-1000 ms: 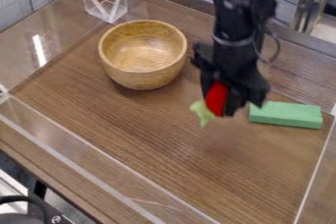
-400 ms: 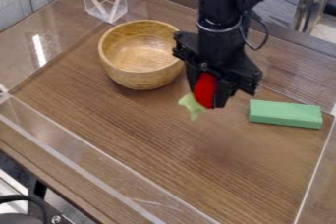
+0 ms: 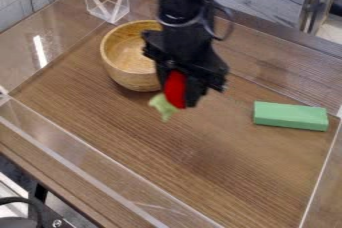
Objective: Move the red fruit to the left
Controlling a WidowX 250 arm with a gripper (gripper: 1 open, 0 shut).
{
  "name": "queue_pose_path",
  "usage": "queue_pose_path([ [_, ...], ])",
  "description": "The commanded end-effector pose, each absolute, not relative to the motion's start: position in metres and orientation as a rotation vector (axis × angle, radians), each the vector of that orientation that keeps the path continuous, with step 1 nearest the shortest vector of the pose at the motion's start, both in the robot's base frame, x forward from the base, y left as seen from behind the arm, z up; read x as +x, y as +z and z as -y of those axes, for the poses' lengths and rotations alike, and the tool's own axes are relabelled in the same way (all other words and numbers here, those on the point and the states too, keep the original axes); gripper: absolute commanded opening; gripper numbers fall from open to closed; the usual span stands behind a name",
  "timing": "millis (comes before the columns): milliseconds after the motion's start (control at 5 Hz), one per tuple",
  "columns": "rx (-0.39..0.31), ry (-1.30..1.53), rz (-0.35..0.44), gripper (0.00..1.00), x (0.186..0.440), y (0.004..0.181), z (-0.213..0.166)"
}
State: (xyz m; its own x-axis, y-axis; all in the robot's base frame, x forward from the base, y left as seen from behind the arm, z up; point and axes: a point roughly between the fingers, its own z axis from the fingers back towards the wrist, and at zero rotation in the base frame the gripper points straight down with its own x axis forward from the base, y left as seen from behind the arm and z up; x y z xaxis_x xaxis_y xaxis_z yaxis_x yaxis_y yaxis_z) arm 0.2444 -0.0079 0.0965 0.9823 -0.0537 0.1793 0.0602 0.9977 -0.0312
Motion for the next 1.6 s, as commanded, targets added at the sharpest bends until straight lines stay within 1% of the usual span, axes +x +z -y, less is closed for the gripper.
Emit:
queue_pose_path([
  [0,-0.05,0.009,0.215,0.0,0.245,0.093,0.004],
  [400,-0.036,0.167,0.215,0.0,0.24,0.078,-0.016],
  [600,-0.036,0.173,0.211,0.0,0.229,0.082,-0.033],
  [800,-0.035,0.165,0.205,0.0,0.221,0.079,-0.047],
  [1200,-0.031,0.178,0.198,0.0,0.227,0.085,-0.056],
  [1400,-0.03,0.162,0.189,0.0,0.225,0.085,-0.061],
])
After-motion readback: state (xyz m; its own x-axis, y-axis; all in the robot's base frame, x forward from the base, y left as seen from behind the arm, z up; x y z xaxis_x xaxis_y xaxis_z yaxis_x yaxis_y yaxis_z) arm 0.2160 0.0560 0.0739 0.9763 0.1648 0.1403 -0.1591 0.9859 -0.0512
